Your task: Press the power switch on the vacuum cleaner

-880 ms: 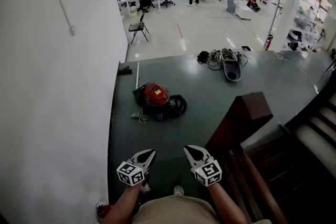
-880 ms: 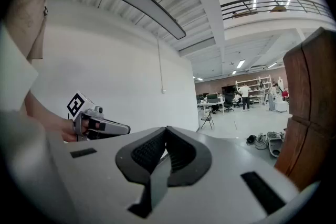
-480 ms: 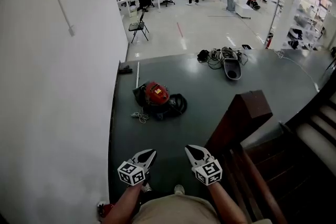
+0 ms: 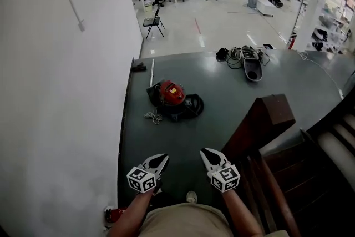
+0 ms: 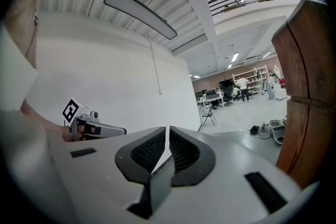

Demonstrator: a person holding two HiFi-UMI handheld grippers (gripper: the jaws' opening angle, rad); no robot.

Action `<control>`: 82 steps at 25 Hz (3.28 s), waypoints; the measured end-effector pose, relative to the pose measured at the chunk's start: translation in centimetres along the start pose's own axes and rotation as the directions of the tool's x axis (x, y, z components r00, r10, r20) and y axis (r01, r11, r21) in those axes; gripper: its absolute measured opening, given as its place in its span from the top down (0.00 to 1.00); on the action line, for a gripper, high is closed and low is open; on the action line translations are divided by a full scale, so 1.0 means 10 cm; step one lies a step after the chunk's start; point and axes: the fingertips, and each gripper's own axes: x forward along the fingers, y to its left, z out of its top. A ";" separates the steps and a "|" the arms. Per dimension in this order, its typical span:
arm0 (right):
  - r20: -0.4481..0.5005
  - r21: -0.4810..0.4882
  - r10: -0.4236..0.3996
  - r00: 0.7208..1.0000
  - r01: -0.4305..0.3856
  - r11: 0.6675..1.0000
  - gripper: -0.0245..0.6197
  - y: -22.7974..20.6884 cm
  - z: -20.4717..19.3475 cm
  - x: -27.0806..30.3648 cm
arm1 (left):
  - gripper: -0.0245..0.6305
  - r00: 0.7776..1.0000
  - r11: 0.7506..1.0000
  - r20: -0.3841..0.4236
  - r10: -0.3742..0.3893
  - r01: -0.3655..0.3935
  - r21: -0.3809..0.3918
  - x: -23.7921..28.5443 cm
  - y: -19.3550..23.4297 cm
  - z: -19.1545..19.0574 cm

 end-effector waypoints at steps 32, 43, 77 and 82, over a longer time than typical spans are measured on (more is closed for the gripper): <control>-0.083 0.023 -0.080 0.993 0.082 0.996 0.94 0.34 0.13 2.67 | 0.95 0.997 0.996 -0.023 -0.079 0.078 -0.045 -0.06 2.57 0.84; -0.071 0.027 -0.121 0.990 0.123 0.992 0.94 0.49 0.15 3.40 | 0.95 0.995 0.994 -0.013 -0.104 0.103 -0.042 -0.13 3.36 1.02; -0.051 0.090 -0.189 0.981 0.193 0.977 0.94 -1.70 0.68 4.01 | 0.95 0.991 0.993 -0.081 -0.108 0.104 -0.050 1.93 3.89 1.68; -0.045 0.096 -0.229 0.972 0.232 0.968 0.94 -2.04 0.77 4.31 | 0.95 0.982 0.988 -0.104 -0.155 0.152 -0.039 2.38 4.18 1.85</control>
